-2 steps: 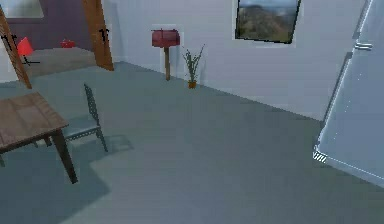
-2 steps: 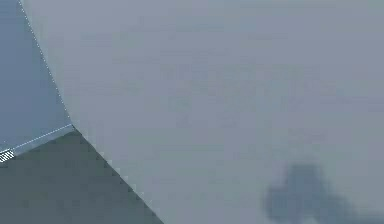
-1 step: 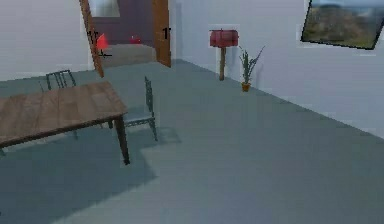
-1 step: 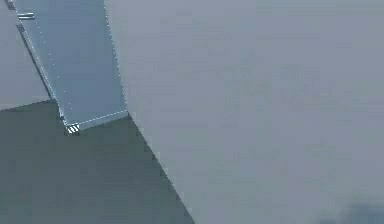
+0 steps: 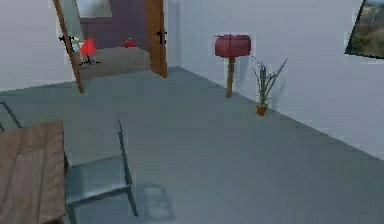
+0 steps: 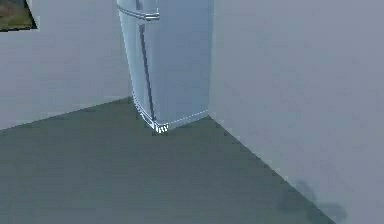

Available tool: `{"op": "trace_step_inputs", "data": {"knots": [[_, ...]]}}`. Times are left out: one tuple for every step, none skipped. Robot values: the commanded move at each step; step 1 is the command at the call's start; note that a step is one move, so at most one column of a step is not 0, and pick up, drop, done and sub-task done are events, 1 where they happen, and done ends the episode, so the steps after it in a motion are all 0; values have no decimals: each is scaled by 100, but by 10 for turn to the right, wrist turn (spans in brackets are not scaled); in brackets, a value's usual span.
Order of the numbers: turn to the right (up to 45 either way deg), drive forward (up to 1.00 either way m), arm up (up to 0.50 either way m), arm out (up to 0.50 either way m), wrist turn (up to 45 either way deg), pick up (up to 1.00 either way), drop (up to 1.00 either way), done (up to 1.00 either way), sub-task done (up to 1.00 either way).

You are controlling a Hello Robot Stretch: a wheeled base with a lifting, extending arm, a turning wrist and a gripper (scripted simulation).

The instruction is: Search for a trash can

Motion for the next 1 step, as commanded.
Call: {"op": "trace_step_inputs", "data": {"knots": [[0,100,0,0,0,0,0,0,0]]}}
